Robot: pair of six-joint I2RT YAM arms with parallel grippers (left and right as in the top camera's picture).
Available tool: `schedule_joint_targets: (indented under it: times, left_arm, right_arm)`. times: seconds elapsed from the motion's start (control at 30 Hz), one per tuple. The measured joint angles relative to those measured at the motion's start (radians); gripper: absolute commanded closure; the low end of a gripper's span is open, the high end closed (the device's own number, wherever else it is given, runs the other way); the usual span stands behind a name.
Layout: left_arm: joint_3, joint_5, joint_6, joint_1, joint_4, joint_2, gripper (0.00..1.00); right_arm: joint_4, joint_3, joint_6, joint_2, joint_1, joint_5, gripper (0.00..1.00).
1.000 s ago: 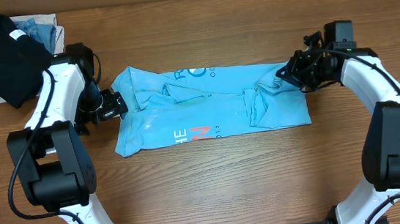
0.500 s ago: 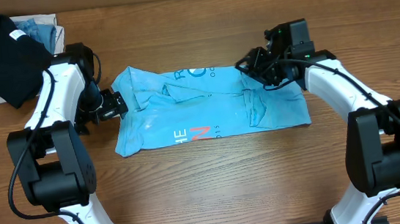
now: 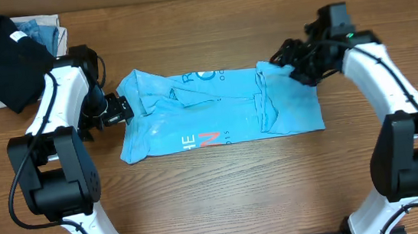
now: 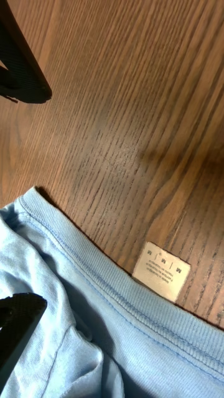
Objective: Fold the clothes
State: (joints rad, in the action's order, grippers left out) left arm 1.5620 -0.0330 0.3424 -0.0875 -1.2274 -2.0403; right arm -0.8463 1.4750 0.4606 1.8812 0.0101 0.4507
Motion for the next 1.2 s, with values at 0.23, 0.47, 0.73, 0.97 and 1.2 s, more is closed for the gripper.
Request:
schedule_joint_targets:
  times: [0.23, 0.47, 0.73, 0.97, 1.2]
  left_arm:
    - [0.0, 0.0, 0.0, 0.0, 0.001, 0.0, 0.0]
    - [0.0, 0.0, 0.0, 0.0, 0.001, 0.0, 0.0]
    - [0.0, 0.011, 0.0, 0.0, 0.0, 0.0, 0.0]
    - [0.0, 0.019, 0.0, 0.0, -0.003, 0.0, 0.0]
    - [0.0, 0.023, 0.0, 0.0, -0.003, 0.0, 0.0]
  right_arm:
    - [-0.233, 0.012, -0.141, 0.0, 0.004, -0.015, 0.23]
    - [-0.186, -0.145, -0.204, 0.0, 0.074, -0.07, 0.33]
    - [-0.14, -0.206, -0.203, 0.0, 0.161, -0.13, 0.33]
    - [-0.113, -0.206, -0.198, 0.0, 0.18, -0.178, 0.41]
    - [-0.1, -0.207, -0.197, 0.0, 0.18, -0.222, 0.63]
